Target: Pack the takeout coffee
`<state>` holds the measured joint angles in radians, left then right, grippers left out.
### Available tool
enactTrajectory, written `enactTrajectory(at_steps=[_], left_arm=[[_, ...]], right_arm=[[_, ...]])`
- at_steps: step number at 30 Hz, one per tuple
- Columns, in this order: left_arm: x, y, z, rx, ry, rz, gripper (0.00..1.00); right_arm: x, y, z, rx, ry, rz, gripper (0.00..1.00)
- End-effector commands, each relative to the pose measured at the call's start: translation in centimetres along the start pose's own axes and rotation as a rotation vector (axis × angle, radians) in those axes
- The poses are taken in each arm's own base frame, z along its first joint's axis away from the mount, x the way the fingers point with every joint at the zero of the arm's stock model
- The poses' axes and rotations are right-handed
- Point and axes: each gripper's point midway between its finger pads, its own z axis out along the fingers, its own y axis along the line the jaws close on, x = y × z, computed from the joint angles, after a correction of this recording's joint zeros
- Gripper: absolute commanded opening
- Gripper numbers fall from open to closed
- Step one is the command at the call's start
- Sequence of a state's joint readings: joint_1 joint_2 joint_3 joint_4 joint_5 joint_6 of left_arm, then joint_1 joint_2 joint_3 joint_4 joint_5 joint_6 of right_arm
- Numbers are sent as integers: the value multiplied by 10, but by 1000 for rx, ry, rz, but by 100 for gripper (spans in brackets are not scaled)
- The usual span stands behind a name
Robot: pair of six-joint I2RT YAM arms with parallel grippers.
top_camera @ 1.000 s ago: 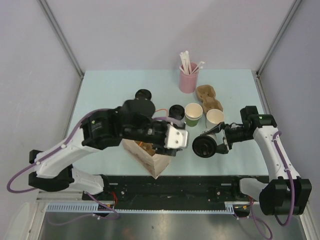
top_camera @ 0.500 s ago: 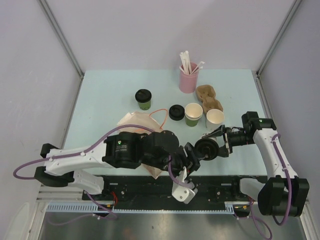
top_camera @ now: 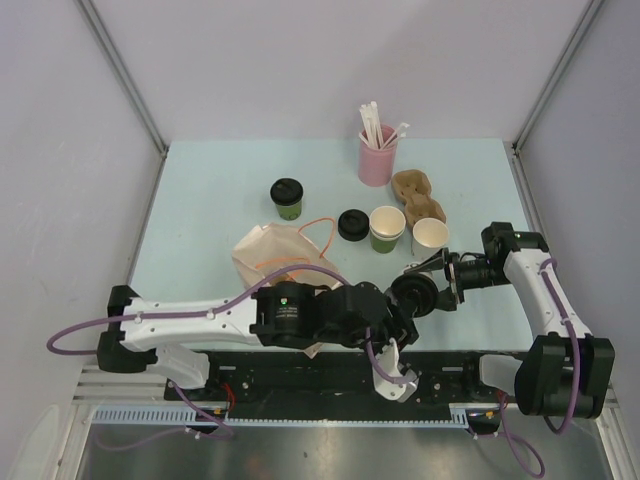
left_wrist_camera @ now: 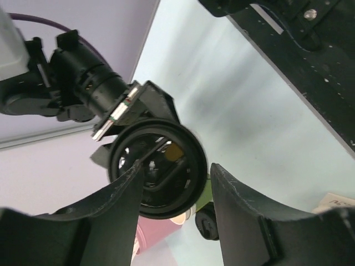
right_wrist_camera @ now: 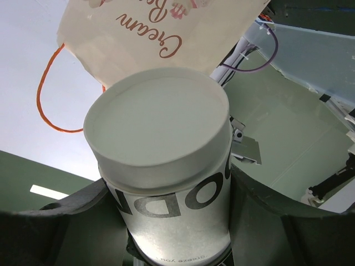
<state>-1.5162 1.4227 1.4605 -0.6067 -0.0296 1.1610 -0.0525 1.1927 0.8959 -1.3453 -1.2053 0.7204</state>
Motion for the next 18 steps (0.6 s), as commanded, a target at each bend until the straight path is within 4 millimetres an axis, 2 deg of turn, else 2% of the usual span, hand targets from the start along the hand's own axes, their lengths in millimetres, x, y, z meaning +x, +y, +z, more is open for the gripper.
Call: enactTrajectory(at_steps=[1, 5, 10, 15, 18], left_arm=[[-13, 5, -22, -46, -84, 27, 57], [-19, 3, -34, -54, -130, 13, 59], [4, -3, -20, -47, -8, 33, 56], [2, 10, -12, -66, 7, -4, 54], [5, 4, -10, -50, 13, 43, 52]], right_arm=[[20, 0, -6, -8, 69, 136, 4], [19, 1, -6, -11, 68, 141, 4], [19, 1, -6, -12, 68, 135, 4], [18, 2, -6, -14, 73, 134, 3], [18, 3, -7, -19, 75, 131, 3]])
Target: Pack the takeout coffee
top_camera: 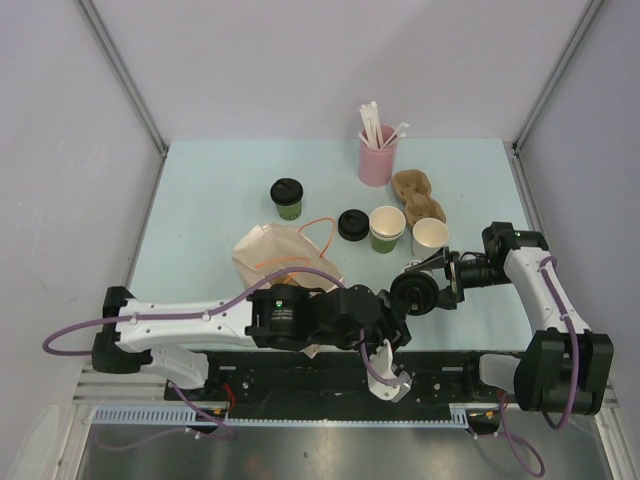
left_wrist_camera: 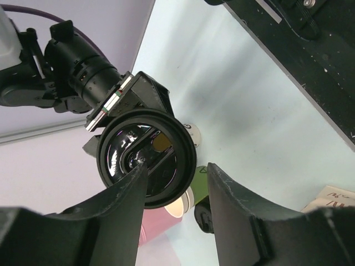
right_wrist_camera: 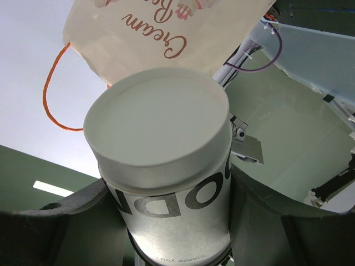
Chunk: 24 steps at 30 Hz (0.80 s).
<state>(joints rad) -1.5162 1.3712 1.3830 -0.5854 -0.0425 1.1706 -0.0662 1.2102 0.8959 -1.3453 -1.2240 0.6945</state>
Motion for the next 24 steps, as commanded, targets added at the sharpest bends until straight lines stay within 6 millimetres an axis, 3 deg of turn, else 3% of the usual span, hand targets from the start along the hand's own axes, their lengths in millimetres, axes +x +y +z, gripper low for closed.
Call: enactTrajectory(at_steps=[1, 8, 12, 19, 24], left_arm=[[-5, 13, -3, -39, -14, 46, 52], [-5, 33, 4, -78, 27, -2, 49], [8, 15, 1, -46, 52, 60, 44], [20, 15, -13, -68, 96, 104, 38], [18, 15, -27, -82, 73, 165, 39]], right_arm=[[21, 0, -5, -1, 65, 136, 3], [21, 2, -6, -15, 65, 133, 2], [20, 3, -7, -22, 64, 132, 2], [20, 4, -8, -32, 61, 122, 1], [19, 3, -8, -33, 59, 117, 1]])
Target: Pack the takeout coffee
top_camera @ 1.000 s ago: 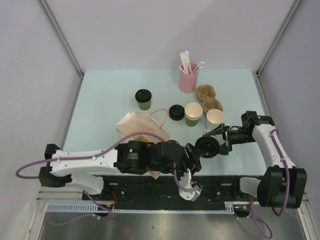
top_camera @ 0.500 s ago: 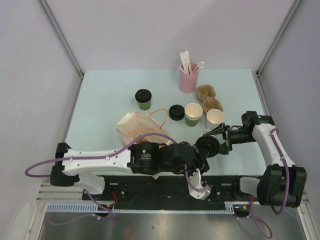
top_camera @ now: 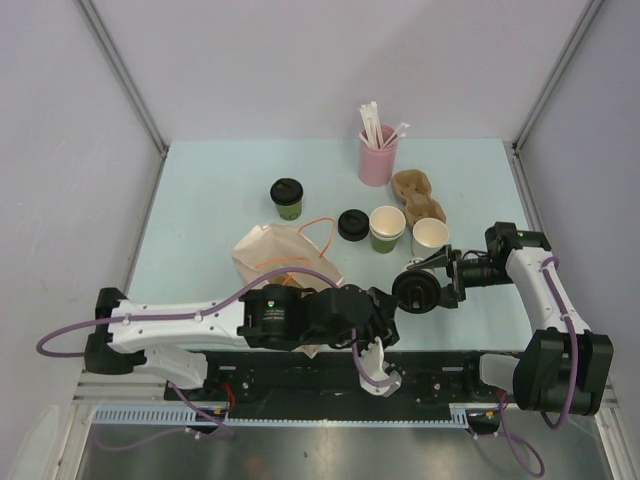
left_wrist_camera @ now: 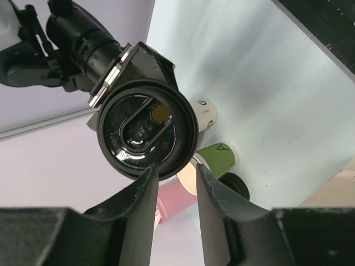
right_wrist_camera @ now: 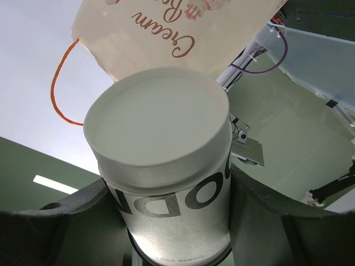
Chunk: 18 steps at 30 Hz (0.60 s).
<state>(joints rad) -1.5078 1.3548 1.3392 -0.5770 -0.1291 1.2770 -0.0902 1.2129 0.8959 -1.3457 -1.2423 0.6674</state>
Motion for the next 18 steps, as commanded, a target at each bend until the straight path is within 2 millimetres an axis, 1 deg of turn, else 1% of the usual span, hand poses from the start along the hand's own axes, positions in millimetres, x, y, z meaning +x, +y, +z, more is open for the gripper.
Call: enactTrajectory(at_steps=[1, 3, 5, 7, 8, 11, 13, 16, 17, 18], left_arm=[[0, 16, -24, -72, -20, 63, 39], [1, 17, -25, -76, -13, 70, 39], [1, 19, -22, -72, -6, 100, 39], [2, 20, -19, -69, 5, 125, 36], [3, 19, -14, -58, 14, 134, 35], [5, 15, -8, -40, 29, 184, 34], [2, 18, -11, -51, 7, 213, 34], [1, 18, -11, -65, 1, 249, 33], [3, 13, -10, -59, 2, 262, 33], [2, 13, -10, -63, 1, 290, 33]], right_arm=[[21, 0, -5, -3, 56, 130, 1], [19, -4, -4, 17, 39, 128, 0], [17, -8, -4, 47, 13, 125, 0], [16, -8, -4, 56, 6, 124, 0], [15, -7, -5, 62, -6, 116, 0], [14, -8, -6, 84, -45, 117, 0], [15, -8, -7, 89, -66, 129, 0], [13, -8, -8, 86, -95, 134, 0], [14, -9, -8, 89, -107, 136, 0], [13, -9, -8, 92, -116, 138, 0]])
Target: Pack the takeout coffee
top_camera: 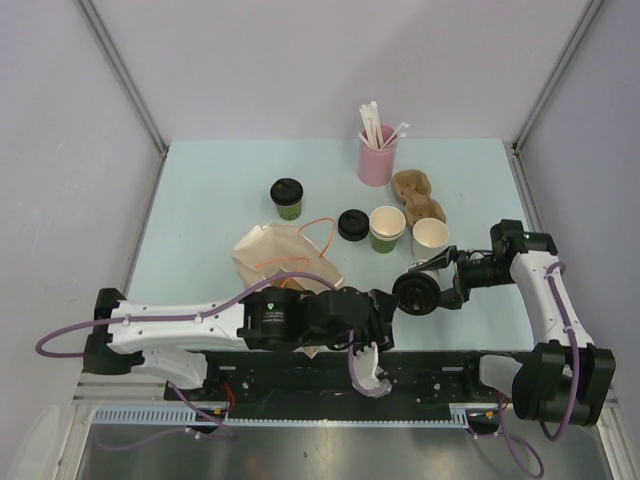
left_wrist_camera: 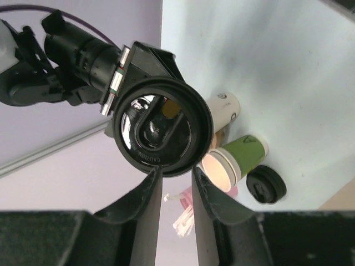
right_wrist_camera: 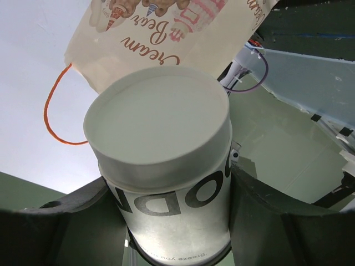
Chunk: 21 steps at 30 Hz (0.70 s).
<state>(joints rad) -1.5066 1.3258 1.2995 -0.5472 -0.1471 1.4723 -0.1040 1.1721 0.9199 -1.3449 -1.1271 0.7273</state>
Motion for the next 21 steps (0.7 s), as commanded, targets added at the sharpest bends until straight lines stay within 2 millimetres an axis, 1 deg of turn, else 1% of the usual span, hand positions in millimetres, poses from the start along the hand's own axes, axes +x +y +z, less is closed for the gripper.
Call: enactTrajectory(at_steps=[1, 2, 4, 7, 9, 13, 16, 21], left_arm=[[-1, 8, -4, -60, -16, 111, 33], [-3, 5, -4, -61, -29, 130, 33], [-7, 8, -2, -80, -43, 157, 33], [0, 10, 6, -78, 0, 157, 33], [5, 20, 7, -113, 26, 145, 33], [5, 33, 5, -167, 32, 156, 34], [6, 28, 7, -156, 35, 192, 33], [5, 17, 11, -130, 26, 239, 29]], right_arm=[[21, -4, -8, 45, -15, 132, 0], [21, -6, -8, 52, -34, 145, 0], [17, -3, -7, 38, -56, 135, 0], [19, 3, -8, 14, -48, 141, 0], [21, 1, -9, 19, -44, 140, 0], [21, -1, -9, 30, -57, 137, 0], [21, -2, -9, 35, -61, 141, 0], [23, -1, -10, 22, -57, 140, 0]])
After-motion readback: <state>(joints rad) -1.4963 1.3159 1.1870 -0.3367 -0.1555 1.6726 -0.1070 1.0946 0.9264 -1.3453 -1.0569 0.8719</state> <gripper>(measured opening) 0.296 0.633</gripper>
